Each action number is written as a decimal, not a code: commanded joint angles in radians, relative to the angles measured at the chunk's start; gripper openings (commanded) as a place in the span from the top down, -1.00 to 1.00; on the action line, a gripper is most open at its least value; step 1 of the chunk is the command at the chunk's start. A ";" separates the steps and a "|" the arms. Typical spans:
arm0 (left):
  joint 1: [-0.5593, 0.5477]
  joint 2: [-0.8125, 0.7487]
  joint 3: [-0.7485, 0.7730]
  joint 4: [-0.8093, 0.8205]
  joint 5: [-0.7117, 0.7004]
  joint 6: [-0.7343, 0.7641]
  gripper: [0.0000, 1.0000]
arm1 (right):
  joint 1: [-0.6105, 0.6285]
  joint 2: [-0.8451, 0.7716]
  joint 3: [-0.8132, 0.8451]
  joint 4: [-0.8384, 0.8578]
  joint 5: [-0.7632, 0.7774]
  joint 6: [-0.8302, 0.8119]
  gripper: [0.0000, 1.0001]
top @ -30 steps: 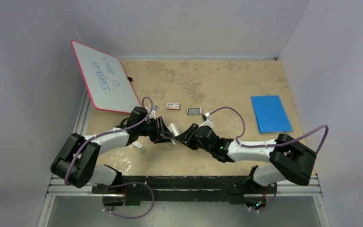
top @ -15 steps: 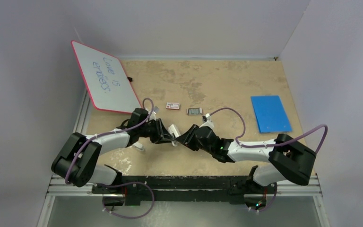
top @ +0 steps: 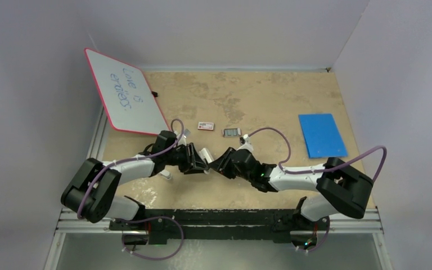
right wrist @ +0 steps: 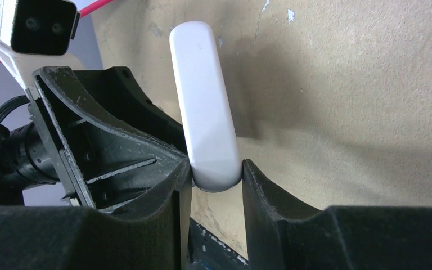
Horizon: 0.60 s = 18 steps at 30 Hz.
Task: Load the staples into the stapler
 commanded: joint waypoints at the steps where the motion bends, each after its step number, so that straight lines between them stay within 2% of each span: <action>1: -0.006 -0.012 0.034 0.025 0.031 -0.005 0.31 | -0.005 0.024 0.056 0.070 -0.020 0.001 0.63; 6: -0.007 -0.004 0.051 -0.035 0.002 0.015 0.71 | -0.007 0.027 0.060 0.070 -0.016 0.000 0.63; 11: -0.008 -0.005 0.045 -0.045 0.002 0.041 1.00 | -0.019 0.018 0.068 0.044 -0.007 -0.014 0.63; 18: -0.015 -0.010 0.044 -0.065 -0.001 0.100 1.00 | -0.059 -0.054 0.051 -0.016 0.009 -0.039 0.63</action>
